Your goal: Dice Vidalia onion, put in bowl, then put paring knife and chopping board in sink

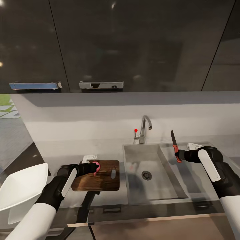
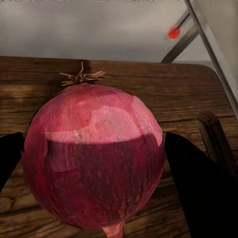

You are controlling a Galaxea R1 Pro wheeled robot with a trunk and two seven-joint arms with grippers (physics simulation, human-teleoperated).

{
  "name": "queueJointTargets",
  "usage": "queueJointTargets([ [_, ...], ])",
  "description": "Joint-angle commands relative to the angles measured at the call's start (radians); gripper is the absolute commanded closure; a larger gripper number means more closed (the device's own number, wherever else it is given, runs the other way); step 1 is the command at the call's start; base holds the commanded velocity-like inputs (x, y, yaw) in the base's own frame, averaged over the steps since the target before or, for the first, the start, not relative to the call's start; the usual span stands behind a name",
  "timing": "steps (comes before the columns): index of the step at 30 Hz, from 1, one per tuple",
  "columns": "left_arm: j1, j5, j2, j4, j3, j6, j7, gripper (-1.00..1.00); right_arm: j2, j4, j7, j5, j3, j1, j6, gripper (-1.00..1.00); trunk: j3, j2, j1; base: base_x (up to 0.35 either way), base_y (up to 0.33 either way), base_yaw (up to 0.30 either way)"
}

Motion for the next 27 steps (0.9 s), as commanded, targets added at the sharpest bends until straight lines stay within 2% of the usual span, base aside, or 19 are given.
queueJointTargets([
  [1, 0.0, -0.011, 0.001, 0.019, -0.002, 0.002, 0.001, 1.0, -0.001, -0.001, -0.01, -0.01, 0.002, -0.001, 0.002, 1.0, -0.002, -0.002, 0.001, 0.0, 0.0, 0.0],
  [21, 0.0, -0.011, 0.002, 0.013, -0.002, 0.0, 0.0, 1.0, -0.001, -0.001, -0.01, -0.01, 0.002, -0.001, 0.002, 1.0, -0.002, -0.002, 0.001, 0.0, 0.0, 0.0],
  [27, 0.0, -0.011, 0.003, -0.015, -0.002, -0.005, 0.0, 1.0, -0.001, -0.001, -0.01, -0.01, 0.002, -0.001, 0.002, 1.0, -0.002, -0.002, 0.001, 0.0, 0.0, 0.0],
])
